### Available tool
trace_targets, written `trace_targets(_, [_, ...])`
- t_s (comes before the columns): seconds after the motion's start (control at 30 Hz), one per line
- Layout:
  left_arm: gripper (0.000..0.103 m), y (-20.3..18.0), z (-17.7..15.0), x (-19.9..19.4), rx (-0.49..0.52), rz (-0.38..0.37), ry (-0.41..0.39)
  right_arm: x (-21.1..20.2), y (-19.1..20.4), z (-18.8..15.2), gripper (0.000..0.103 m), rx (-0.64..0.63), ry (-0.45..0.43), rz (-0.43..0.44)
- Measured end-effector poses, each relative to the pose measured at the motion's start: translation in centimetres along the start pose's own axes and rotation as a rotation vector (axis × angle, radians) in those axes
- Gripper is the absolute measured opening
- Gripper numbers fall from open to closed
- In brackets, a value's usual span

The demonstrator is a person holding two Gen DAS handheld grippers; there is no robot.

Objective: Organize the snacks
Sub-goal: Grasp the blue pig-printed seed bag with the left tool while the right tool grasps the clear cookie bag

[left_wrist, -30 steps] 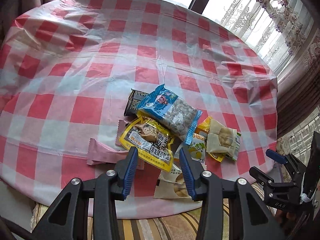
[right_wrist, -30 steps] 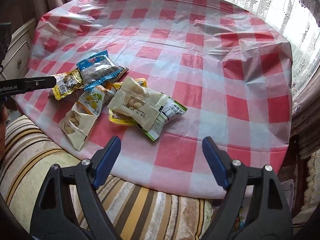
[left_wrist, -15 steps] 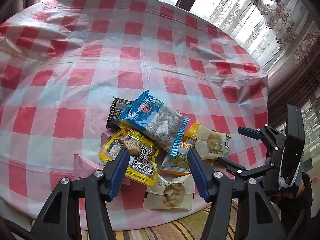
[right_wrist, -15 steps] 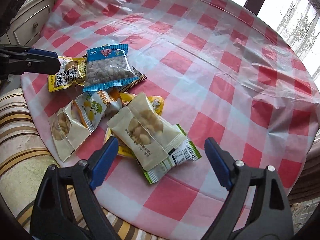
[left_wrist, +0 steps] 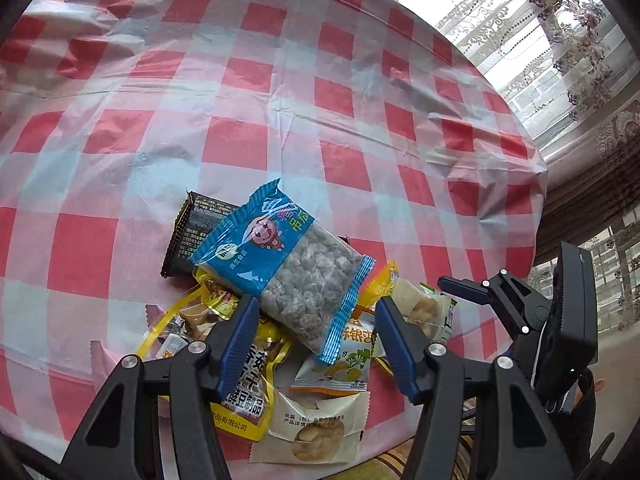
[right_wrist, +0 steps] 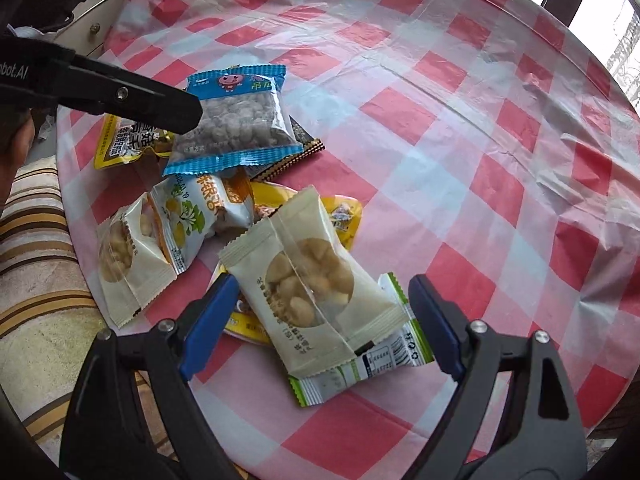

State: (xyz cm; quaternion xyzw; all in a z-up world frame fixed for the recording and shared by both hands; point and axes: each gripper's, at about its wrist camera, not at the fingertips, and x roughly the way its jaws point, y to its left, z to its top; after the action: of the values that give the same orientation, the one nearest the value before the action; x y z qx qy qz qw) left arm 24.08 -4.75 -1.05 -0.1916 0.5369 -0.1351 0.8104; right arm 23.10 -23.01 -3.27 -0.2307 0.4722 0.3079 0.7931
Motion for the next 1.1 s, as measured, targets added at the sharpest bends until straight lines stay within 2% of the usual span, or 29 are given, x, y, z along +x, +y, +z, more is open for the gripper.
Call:
trace_targets(0.27, [0.067, -0.9, 2.5, 2.4, 0.014, 0.053, 0.033, 0.1, -0.9, -0.4, 0.081, 0.090, -0.024, 0.068])
trace_targets(0.43, [0.070, -2.5, 3.0, 3.9, 0.077, 0.118, 0.042, -0.2, -1.5, -0.9, 0.077, 0.166, -0.051, 0.080])
trace_targets(0.5, [0.077, -3.5, 3.1, 4.4, 0.118, 0.155, 0.037, -0.3, -1.6, -1.0, 0.075, 0.184, -0.060, 0.081])
trace_targets(0.57, [0.079, -4.4, 3.2, 5.0, 0.155, 0.196, 0.038, -0.3, -1.7, -1.1, 0.074, 0.200, -0.070, 0.080])
trace_targets(0.73, [0.079, -6.0, 3.0, 6.5, 0.253, 0.325, 0.039, -0.8, -1.6, -1.7, 0.071, 0.227, -0.086, 0.069])
trace_targets(0.93, [0.078, -7.0, 2.5, 8.0, 0.388, 0.452, 0.039, -1.1, -1.0, -2.2, 0.068, 0.228, -0.087, 0.014])
trace_targets(1.03, [0.074, -7.3, 2.3, 8.4, 0.433, 0.488, 0.034, -1.1, -0.9, -2.2, 0.070, 0.228, -0.081, -0.001])
trace_targets(1.1, [0.068, -7.2, 2.4, 8.3, 0.440, 0.482, 0.027, -1.0, -0.8, -2.1, 0.071, 0.220, -0.078, -0.006])
